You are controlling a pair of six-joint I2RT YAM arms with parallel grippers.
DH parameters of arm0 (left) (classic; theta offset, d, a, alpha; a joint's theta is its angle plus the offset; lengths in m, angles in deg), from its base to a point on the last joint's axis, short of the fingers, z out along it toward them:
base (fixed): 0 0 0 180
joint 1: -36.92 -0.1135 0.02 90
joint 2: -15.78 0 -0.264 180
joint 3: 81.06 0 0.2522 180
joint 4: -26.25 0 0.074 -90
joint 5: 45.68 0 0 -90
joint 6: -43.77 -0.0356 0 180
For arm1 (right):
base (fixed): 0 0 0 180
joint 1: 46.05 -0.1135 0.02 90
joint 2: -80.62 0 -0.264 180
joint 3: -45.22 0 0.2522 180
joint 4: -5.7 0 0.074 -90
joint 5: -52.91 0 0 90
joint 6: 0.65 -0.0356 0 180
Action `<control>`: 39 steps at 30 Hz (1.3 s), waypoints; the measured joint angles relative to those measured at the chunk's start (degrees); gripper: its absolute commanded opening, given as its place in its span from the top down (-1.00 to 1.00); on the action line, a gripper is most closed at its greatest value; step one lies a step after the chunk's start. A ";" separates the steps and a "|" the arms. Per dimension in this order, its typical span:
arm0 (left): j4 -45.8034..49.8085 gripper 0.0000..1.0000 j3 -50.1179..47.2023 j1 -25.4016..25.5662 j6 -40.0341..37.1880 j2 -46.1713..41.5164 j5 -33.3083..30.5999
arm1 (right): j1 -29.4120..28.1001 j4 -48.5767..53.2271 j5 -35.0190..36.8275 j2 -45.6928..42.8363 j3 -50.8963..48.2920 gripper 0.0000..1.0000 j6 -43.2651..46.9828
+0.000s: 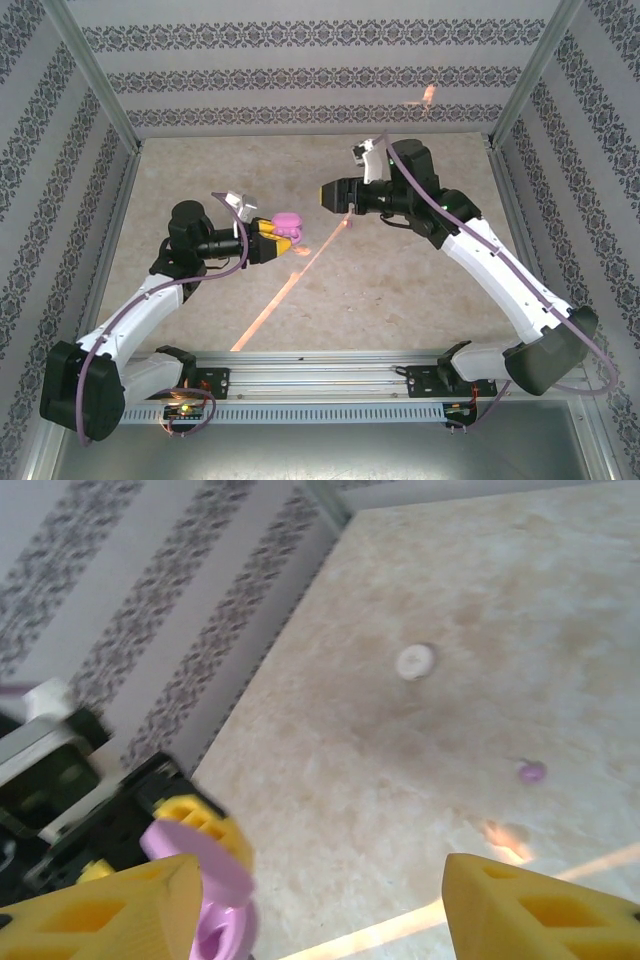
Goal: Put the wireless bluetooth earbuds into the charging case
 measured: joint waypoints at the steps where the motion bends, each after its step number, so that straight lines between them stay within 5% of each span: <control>1: 0.24 0.49 0.00 0.02 -0.17 -0.26 -0.02 | 0.57 0.44 0.61 0.52 0.28 -0.23 -1.31; 8: 2.89 0.49 -0.02 -0.39 -1.79 -1.68 -0.46 | 1.90 2.03 3.48 10.54 0.59 -0.07 -11.85; 23: 7.96 0.49 -0.02 -0.98 -5.27 -2.93 -0.68 | -5.64 -0.28 7.91 38.47 8.90 0.21 -28.30; 39: 9.42 0.49 -0.46 -1.29 -6.97 -3.56 -0.61 | -7.10 -1.62 15.96 46.07 13.53 0.31 -37.42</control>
